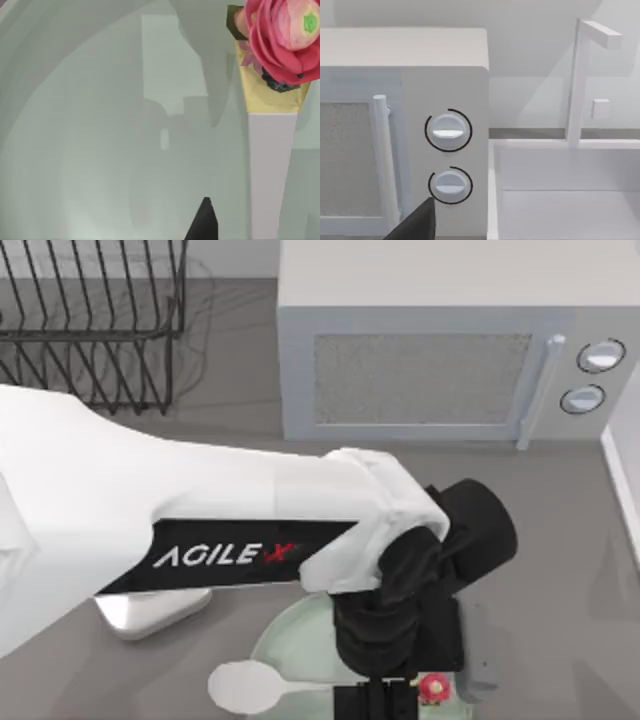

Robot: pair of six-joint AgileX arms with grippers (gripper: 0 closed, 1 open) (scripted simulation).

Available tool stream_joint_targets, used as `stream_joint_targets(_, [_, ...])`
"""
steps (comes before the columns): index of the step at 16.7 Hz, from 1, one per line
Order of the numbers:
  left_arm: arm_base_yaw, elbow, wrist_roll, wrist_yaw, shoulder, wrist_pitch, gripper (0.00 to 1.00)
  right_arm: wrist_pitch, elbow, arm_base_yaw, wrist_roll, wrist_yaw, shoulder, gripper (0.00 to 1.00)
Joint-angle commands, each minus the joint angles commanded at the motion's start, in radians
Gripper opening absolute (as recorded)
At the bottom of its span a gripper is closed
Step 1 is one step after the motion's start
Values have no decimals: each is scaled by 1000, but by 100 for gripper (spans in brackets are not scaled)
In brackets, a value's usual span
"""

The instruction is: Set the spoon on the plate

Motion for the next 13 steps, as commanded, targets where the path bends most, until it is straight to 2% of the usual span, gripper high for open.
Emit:
stream_joint_targets(7, [0, 0, 0, 0, 0, 0, 98, 0, 0, 0, 0, 0, 0, 100])
stream_joint_targets(13, [0, 0, 0, 0, 0, 0, 100, 0, 0, 0, 0, 0, 0, 100])
